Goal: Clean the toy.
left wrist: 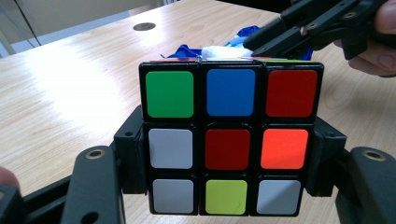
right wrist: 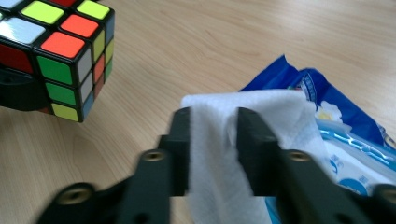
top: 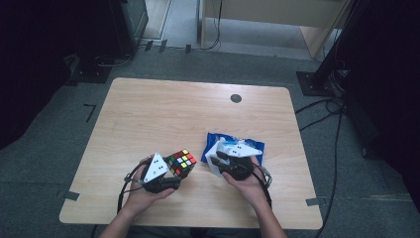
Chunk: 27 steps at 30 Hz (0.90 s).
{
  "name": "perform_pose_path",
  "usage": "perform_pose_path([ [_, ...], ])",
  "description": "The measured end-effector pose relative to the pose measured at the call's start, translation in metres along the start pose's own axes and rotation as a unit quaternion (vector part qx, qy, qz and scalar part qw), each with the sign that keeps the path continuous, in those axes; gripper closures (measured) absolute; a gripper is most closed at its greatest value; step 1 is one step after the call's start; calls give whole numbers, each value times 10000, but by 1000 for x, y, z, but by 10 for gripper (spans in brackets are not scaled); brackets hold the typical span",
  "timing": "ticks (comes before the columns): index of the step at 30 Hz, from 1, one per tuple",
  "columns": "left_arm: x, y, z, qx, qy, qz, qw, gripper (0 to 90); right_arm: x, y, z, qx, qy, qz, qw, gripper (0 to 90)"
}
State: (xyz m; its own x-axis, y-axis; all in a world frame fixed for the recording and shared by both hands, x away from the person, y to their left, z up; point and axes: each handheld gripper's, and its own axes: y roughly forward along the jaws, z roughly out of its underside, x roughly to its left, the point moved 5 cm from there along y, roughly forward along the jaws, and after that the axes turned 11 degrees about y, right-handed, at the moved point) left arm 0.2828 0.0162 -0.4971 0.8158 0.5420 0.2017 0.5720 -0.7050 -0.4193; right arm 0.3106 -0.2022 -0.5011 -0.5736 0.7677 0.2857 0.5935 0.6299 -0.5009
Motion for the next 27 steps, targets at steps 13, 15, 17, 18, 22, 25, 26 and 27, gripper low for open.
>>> perform_pose_path([
  [13,-2,1,0,11,15,41,10000,339,-15,16,16,523,152,288,9981,680],
  [15,-2,1,0,14,16,48,10000,339,-14,14,15,464,317,99,9984,830],
  [17,-2,1,0,11,24,55,10000,339,-12,10,11,288,315,145,9990,891],
  [18,-2,1,0,10,21,61,10000,339,-11,7,8,188,331,139,9992,896],
  [22,-4,2,0,16,45,98,9999,339,5,-5,-6,-319,270,-16,9991,900],
  [25,-8,4,-1,-16,104,168,9998,339,26,-10,-16,-656,109,-112,9977,900],
  [26,-10,4,-2,-28,114,196,9997,339,33,-11,-19,-771,28,-76,9970,900],
  [27,-11,4,-3,-44,138,216,9997,339,39,-11,-21,-857,11,-46,9963,900],
])
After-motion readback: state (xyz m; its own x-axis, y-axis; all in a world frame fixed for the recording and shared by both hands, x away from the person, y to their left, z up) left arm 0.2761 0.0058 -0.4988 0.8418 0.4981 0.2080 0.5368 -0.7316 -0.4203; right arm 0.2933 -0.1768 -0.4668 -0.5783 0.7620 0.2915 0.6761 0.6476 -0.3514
